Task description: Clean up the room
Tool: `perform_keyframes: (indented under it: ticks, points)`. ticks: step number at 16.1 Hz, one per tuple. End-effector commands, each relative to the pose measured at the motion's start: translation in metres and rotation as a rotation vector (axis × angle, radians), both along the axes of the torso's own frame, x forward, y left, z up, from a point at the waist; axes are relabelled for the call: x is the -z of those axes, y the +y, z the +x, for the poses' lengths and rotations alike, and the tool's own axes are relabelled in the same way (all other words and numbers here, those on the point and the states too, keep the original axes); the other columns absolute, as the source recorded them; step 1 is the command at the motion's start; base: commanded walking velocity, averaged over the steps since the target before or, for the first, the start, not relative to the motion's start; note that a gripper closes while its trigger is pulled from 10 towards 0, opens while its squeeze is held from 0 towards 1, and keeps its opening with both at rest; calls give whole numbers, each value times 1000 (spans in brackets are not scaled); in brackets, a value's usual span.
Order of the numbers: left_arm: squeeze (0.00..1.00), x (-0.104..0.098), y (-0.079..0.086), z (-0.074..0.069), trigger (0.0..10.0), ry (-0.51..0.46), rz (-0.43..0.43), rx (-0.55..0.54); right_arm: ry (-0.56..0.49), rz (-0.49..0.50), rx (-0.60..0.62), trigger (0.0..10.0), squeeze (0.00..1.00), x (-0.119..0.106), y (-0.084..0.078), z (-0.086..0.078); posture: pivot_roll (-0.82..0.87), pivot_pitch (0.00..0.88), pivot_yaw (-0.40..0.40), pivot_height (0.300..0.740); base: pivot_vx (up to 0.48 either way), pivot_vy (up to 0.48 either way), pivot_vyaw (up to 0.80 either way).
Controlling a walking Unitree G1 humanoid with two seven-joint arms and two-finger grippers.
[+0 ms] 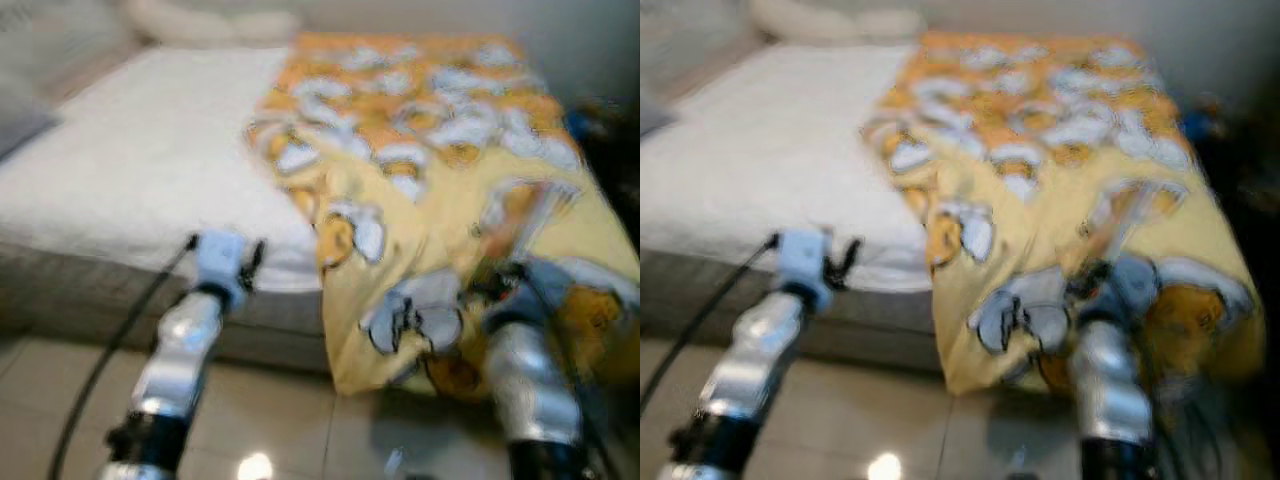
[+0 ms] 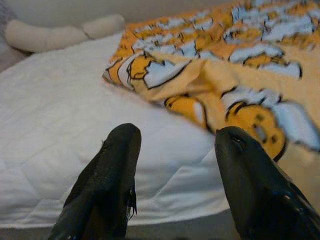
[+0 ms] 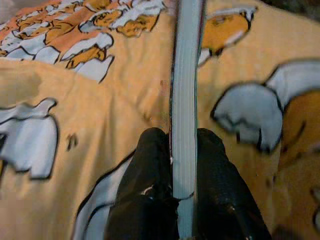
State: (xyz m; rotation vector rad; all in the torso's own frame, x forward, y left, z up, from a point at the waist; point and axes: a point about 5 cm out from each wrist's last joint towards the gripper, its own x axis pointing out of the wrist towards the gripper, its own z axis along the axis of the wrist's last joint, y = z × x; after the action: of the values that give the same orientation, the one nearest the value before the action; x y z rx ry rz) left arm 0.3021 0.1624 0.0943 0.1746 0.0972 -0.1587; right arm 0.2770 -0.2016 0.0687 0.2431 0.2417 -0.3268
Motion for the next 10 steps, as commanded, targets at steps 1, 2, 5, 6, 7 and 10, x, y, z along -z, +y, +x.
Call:
perform_keyframes:
  ticks: [1, 2, 5, 6, 7, 10]
  points:
    - [0, -5, -11, 5, 10000, -13, -7, 37, -60, -15, 10, 10000, 0, -15, -7, 7, -50, 0, 52, 740, 0, 450, -800]
    - [0, -7, -11, 6, 10000, -16, -8, 35, -56, -10, -1, 10000, 0, -14, -5, 9, -50, 0, 52, 740, 0, 450, -800]
    - [0, -11, -7, 6, 10000, -26, -10, 26, -49, -35, -90, 10000, 0, -15, 10, 14, -16, 0, 34, 740, 0, 449, -800]
    - [0, -11, -3, 5, 10000, -25, -8, 17, -54, -58, -131, 10000, 0, -17, 14, 15, -14, 0, 33, 740, 0, 446, 0]
    - [0, -10, 0, 5, 10000, -24, -2, 9, -65, -71, -150, 10000, 0, -18, 17, 16, -12, 0, 32, 740, 0, 446, 0]
    - [0, -11, 5, 4, 10000, -21, 4, 1, -70, -70, -160, 10000, 0, -19, 19, 16, -13, 0, 39, 740, 0, 447, 0]
